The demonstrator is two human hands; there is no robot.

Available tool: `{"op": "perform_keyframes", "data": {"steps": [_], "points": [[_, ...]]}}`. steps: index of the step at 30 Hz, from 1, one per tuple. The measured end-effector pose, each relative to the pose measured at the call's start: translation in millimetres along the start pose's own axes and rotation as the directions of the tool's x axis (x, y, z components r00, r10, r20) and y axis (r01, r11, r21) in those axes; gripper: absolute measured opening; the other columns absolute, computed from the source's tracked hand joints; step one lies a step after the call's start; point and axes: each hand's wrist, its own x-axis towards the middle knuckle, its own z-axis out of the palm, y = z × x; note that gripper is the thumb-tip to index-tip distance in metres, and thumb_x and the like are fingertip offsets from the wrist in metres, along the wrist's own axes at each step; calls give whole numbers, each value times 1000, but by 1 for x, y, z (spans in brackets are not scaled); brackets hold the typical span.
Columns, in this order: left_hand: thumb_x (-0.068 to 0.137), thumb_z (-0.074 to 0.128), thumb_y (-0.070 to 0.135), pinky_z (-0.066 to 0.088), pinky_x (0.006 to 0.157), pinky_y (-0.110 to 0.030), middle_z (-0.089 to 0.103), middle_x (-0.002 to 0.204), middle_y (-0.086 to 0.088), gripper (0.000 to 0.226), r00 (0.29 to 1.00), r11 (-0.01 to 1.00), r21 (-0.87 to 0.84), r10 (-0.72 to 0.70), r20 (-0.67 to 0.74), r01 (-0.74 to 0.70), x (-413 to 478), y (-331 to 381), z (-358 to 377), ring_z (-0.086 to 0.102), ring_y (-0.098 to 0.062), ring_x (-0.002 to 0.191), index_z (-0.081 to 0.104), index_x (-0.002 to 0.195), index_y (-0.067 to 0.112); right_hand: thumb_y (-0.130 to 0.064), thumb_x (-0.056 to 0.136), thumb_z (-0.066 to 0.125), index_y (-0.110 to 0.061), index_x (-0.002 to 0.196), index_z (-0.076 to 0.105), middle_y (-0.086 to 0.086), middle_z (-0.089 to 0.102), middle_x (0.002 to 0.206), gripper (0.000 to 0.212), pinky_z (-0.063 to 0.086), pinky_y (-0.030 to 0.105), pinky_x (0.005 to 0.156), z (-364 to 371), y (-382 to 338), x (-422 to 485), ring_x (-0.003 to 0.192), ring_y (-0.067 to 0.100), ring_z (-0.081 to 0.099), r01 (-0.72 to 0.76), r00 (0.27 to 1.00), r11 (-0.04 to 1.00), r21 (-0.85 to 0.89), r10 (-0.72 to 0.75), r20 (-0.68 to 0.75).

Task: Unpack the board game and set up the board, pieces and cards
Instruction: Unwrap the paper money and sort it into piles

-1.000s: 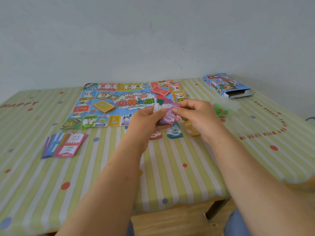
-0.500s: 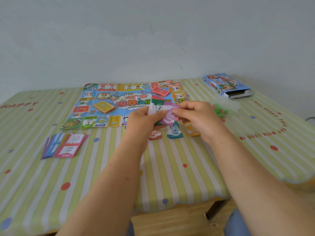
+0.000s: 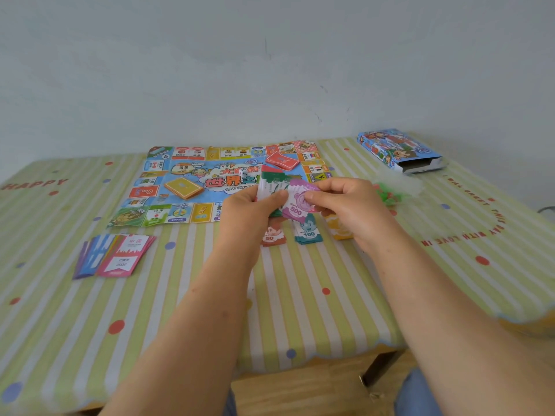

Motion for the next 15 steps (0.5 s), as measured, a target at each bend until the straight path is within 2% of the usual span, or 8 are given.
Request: {"op": "perform_keyframes", "data": {"steps": [4, 10, 15], "points": [[84, 71, 10, 53, 52, -18, 75, 74, 3, 9, 1000, 999, 33, 26, 2, -26, -3, 1, 0, 71, -12, 63, 70, 82, 18, -13, 81, 75, -18, 87, 75, 4, 75, 81, 8, 49, 23, 67, 1, -1, -2, 68, 8, 62, 18, 1000, 1000, 1, -18, 11], [84, 71, 12, 60, 65, -29, 76, 79, -1, 8, 998, 995, 91, 51, -26, -48, -1, 0, 0, 73, -19, 72, 70, 81, 20, -12, 79, 77, -18, 85, 74, 1, 74, 77, 8, 48, 18, 62, 2, -2, -3, 63, 5, 62, 26, 1000, 999, -18, -26, 10], [86, 68, 9, 60, 65, -28, 76, 79, -1, 9, 996, 996, 58, 70, -55, -67, -2, 3, -3, 73, -18, 71, 71, 83, 17, -13, 77, 79, -14, 85, 73, 4, 74, 78, 9, 47, 17, 58, 5, -4, -2, 62, 6, 62, 13, 1000, 999, -35, -13, -14]]}}
